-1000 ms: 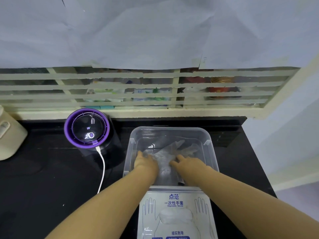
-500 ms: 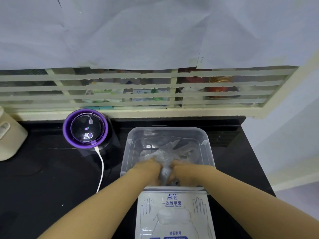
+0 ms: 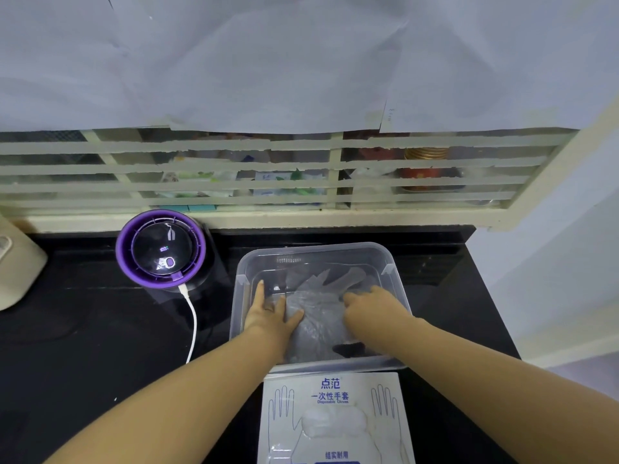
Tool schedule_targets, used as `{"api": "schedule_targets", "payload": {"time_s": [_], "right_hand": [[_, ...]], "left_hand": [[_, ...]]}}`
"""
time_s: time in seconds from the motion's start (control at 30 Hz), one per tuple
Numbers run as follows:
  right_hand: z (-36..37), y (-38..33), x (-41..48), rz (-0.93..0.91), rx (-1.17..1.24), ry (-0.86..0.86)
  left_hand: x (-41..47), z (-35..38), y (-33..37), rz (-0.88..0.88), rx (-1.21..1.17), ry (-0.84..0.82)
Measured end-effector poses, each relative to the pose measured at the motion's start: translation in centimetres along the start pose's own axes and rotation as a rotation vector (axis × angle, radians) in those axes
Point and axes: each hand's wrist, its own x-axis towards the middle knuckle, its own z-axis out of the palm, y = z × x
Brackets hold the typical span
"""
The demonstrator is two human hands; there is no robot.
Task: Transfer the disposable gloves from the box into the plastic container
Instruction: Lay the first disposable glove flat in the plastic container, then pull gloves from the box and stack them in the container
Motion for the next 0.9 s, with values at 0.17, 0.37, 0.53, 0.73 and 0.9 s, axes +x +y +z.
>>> {"api": "schedule_targets", "payload": {"time_s": [0.17, 0.37, 0.53, 0.73, 0.9], "right_hand": [[0.0, 0.3, 1.1, -0.101, 0.015, 0.015], [0.6, -0.3, 2.4, 0.035, 0.084, -0.180], [-0.1, 0.4, 2.5, 0.043, 0.260, -0.110], [-4.0, 0.7, -3.4, -0.049, 0.502, 0.419], [-2.4, -3.4, -10.3, -0.303, 0.549, 0.505]], "left_hand": [[-1.1, -0.4, 0.5, 0.068, 0.033, 0.123], [-1.6, -0.2, 0.7, 0.074, 0.064, 0.085], [-2.4, -1.5, 0.0, 0.028, 0.082, 0.044], [-7.0, -1.6, -1.5, 0.088, -0.420, 0.485], [-11.8, 2.1, -0.6, 0.331, -0.662, 1.051]]}}
